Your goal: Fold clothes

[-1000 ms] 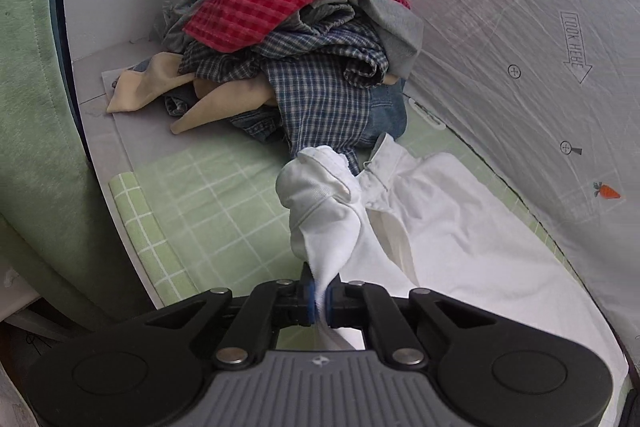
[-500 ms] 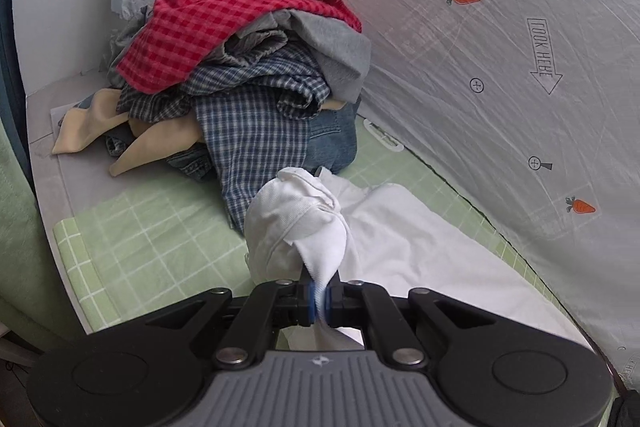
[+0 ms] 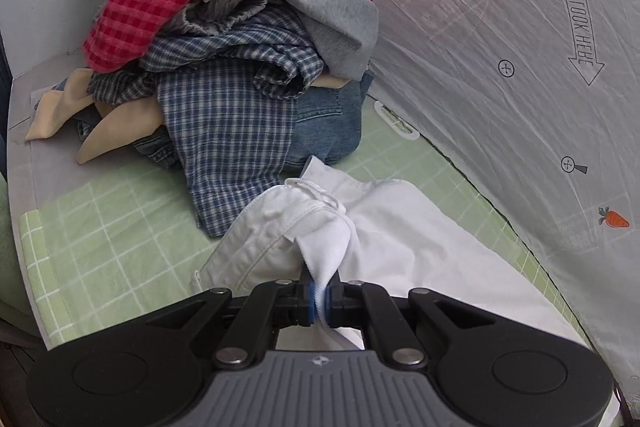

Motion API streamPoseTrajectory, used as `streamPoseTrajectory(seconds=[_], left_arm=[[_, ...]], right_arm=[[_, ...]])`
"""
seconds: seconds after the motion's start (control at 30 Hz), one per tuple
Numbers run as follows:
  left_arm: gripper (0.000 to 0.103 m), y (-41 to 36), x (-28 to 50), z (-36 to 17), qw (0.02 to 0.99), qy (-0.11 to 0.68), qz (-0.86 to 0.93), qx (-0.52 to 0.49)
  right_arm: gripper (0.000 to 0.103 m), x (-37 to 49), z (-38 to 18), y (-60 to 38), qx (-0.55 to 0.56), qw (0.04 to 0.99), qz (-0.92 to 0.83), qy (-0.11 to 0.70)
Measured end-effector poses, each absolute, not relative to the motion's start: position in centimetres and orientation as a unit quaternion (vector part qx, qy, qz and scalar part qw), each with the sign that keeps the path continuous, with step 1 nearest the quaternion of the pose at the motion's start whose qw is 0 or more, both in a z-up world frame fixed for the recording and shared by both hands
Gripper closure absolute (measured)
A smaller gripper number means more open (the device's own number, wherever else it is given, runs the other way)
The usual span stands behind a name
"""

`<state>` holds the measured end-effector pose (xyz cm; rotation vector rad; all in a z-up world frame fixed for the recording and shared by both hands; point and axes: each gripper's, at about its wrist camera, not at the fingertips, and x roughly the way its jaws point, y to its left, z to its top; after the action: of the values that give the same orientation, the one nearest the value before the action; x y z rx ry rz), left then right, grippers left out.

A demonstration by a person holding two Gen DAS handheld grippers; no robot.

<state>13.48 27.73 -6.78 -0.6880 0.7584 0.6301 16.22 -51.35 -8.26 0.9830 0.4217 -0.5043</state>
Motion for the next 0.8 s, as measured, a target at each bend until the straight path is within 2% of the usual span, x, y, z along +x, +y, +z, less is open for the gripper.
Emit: streamPoseTrajectory(seconds=[0.1, 0.17, 0.23, 0.27, 0.3, 0.33, 0.37, 0.4, 0.43, 0.67, 0.8], left_arm=[[0.095, 27.9, 19.2, -6.7, 0.835, 0.343, 0.283, -0.323], [0.082, 27.7, 24.8, -7.9, 0.843, 0.337, 0.284, -0.308], [0.079, 26.9, 29.2, -9.1, 0.840, 0.357, 0.295, -0.283], [0.071, 26.6, 30.4, -9.4, 0.839, 0.366, 0.295, -0.275], [0.063, 26.0, 30.8, -9.4, 0.844, 0.365, 0.286, -0.271], [0.059, 25.3, 30.8, -9.4, 0.851, 0.360, 0.273, -0.267], [0.047, 24.4, 30.6, -9.5, 0.858, 0.357, 0.261, -0.260], [0.038, 23.6, 30.2, -9.8, 0.860, 0.362, 0.255, -0.253], [0.037, 22.9, 29.6, -10.1, 0.859, 0.371, 0.254, -0.247], [0.037, 20.3, 24.9, -13.6, 0.823, 0.448, 0.251, -0.244], [0.037, 19.2, 23.8, -14.8, 0.813, 0.472, 0.252, -0.231]], right_arm=[[0.100, 23.0, -7.8, -51.4, 0.460, 0.835, -0.217, 0.212], [0.099, 30.8, -8.7, -51.0, 0.448, 0.841, -0.186, 0.241], [0.074, 38.4, -10.6, -50.1, 0.424, 0.851, -0.157, 0.266], [0.047, 40.8, -11.4, -49.6, 0.415, 0.850, -0.159, 0.283], [0.044, 42.1, -12.2, -49.1, 0.408, 0.845, -0.170, 0.300], [0.044, 42.3, -12.9, -48.5, 0.400, 0.846, -0.174, 0.308], [0.040, 41.9, -13.6, -47.8, 0.391, 0.848, -0.174, 0.311], [0.031, 41.1, -14.2, -47.3, 0.379, 0.851, -0.182, 0.316], [0.027, 39.9, -14.9, -46.8, 0.363, 0.852, -0.195, 0.323], [0.025, 29.2, -18.8, -47.0, 0.280, 0.834, -0.317, 0.354], [0.024, 26.0, -20.4, -48.2, 0.295, 0.815, -0.350, 0.356]])
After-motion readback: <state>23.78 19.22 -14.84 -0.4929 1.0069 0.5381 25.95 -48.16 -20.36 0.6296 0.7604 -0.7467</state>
